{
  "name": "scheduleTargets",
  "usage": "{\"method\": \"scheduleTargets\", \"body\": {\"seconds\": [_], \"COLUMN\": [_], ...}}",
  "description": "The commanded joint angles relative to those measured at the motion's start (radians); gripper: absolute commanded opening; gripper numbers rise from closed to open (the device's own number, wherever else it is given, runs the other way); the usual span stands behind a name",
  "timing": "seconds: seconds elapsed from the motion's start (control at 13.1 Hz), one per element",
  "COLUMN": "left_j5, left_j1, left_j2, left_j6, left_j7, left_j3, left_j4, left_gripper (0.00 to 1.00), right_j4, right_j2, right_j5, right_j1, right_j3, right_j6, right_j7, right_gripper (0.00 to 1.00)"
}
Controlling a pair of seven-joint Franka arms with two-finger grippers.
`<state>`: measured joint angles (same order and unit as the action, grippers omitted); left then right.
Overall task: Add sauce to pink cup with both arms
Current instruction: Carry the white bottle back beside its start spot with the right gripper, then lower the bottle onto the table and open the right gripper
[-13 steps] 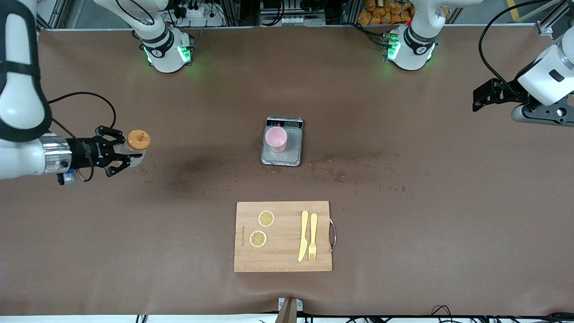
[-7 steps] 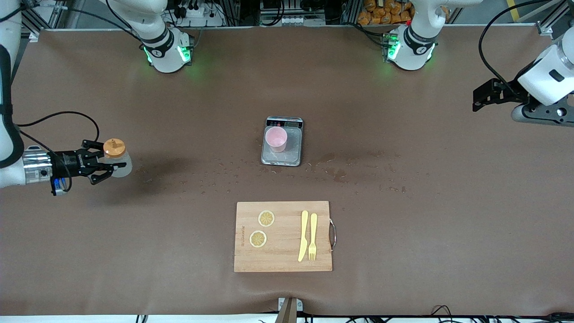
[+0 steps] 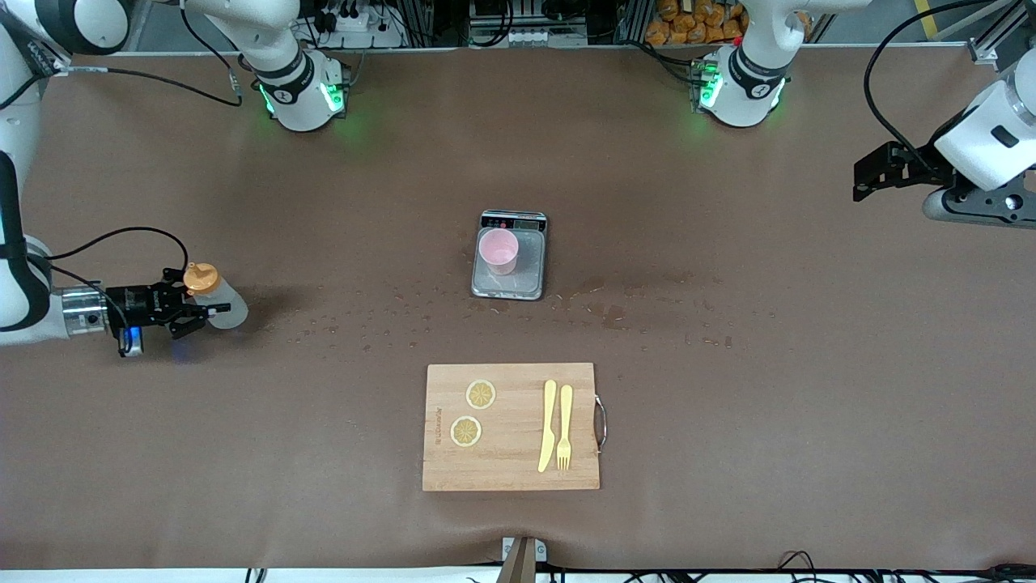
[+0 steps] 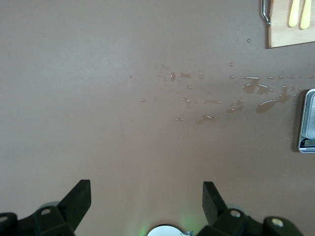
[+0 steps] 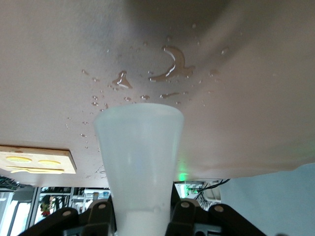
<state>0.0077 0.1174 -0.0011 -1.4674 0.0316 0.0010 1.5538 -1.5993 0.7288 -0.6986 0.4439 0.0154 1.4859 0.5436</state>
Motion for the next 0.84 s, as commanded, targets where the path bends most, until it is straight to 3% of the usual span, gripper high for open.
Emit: {"method": "scheduleTargets", "body": {"seconds": [0.0, 0.38, 0.46, 0.53, 0.61, 0.76], "left_j5": [-0.009, -0.009, -0.009, -0.009, -0.009, -0.009], "left_j1": [-0.001, 0.001, 0.001, -0.001, -0.002, -0.002], "left_j2": [-0.002, -0.002, -0.002, -0.002, -0.002, -0.002], "left_j6": [0.01, 0.01, 0.01, 0.01, 0.01, 0.01], "left_j7": [-0.001, -0.002, -0.002, -0.001, -0.002, -0.002], "left_j3": [-0.001, -0.001, 0.001, -0.001, -0.001, -0.001], "left_j4": [-0.006, -0.006, -0.006, -0.006, -0.006, -0.006], "left_gripper": [1.0, 1.0, 1.0, 1.0, 1.0, 1.0], "right_j4": [0.025, 0.025, 0.025, 0.025, 0.027, 0.045], "right_j2": [0.059, 0.119, 0.126, 0.127, 0.127, 0.127], "right_j5": [-0.056, -0.059, -0.059, -0.061, -0.059, -0.058], "right_j1": [0.052, 0.087, 0.087, 0.088, 0.085, 0.079], "right_j3": [0.018, 0.018, 0.017, 0.018, 0.018, 0.017], "right_j6": [-0.018, 0.019, 0.02, 0.02, 0.022, 0.031], "right_j7": [-0.045, -0.085, -0.085, -0.071, -0.068, -0.07], "right_gripper": [0.0, 0.0, 0.16, 0.63, 1.0, 1.0]}}
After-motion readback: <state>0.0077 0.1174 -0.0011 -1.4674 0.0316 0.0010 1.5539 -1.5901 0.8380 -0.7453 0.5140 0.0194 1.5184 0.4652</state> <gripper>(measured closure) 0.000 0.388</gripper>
